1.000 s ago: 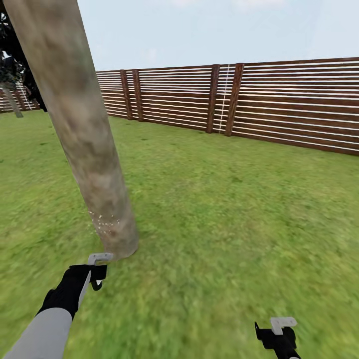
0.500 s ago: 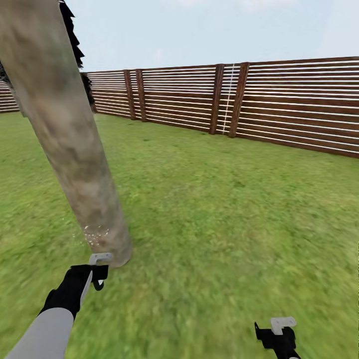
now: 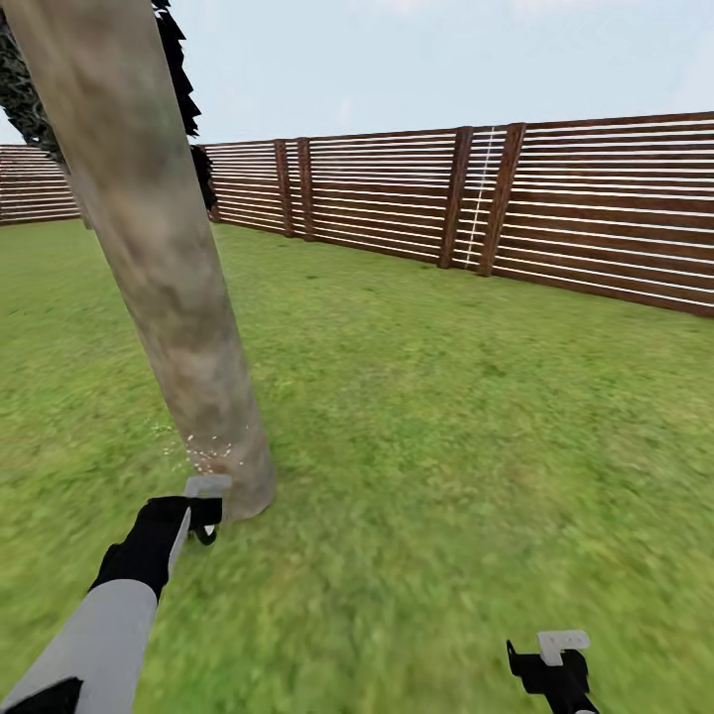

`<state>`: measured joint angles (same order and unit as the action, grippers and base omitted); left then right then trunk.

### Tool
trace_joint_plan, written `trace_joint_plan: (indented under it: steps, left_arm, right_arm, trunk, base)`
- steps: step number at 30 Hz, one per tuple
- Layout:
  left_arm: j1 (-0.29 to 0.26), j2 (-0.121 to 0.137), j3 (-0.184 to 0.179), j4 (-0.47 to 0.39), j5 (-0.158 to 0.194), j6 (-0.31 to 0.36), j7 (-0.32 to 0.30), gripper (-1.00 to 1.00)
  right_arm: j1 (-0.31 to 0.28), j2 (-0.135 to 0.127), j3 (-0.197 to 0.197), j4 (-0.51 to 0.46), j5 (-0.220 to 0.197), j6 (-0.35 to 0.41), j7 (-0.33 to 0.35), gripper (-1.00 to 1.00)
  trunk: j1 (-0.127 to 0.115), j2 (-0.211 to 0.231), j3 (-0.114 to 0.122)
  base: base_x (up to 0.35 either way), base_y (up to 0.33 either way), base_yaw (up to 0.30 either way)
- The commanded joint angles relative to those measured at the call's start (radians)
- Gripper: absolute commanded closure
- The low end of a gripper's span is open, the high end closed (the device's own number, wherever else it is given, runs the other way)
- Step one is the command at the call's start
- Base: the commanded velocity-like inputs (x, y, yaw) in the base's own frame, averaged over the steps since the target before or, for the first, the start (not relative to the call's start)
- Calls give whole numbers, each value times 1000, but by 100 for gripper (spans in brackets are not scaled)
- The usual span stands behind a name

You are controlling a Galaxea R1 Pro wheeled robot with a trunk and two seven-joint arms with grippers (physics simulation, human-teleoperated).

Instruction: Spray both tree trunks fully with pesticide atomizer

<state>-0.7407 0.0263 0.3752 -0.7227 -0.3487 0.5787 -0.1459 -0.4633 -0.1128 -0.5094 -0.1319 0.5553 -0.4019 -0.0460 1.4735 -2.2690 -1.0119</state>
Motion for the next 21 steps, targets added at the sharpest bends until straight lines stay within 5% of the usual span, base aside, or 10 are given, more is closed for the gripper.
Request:
trace_joint_plan:
  steps: [1, 5, 10, 12, 15, 21]
  left_arm:
    - [-40, 0, -2, 0, -3, 50, -6, 100]
    - [-125, 9, -9, -1, -5, 115, -22, 100]
    - [-124, 146, -16, 1, -4, 119, -79, 100]
    - [-129, 146, -44, 1, -7, 120, -136, 100]
    - [-153, 81, -130, -4, -3, 155, -152, 100]
    - [-164, 78, -134, -39, -11, 168, -151, 100]
  right_arm:
    - [0, 0, 0, 1, 1, 0, 1, -100]
    - [0, -1, 0, 1, 2, 0, 1, -100]
    - [0, -1, 0, 2, 2, 0, 2, -100]
    - [0, -1, 0, 2, 2, 0, 2, -100]
    - [0, -1, 0, 2, 2, 0, 2, -100]
    - [0, -1, 0, 2, 2, 0, 2, -100]
  trunk:
    - [0, 0, 0]
    - [0, 0, 0]
    - [0, 0, 0]
    - [0, 0, 0]
    - [0, 0, 0]
    - [0, 0, 0]
  base:
    - [0, 0, 6]
    - [0, 0, 1]
    - [0, 0, 0]
    - [0, 0, 0]
    - [0, 0, 0]
    - [16, 0, 0]
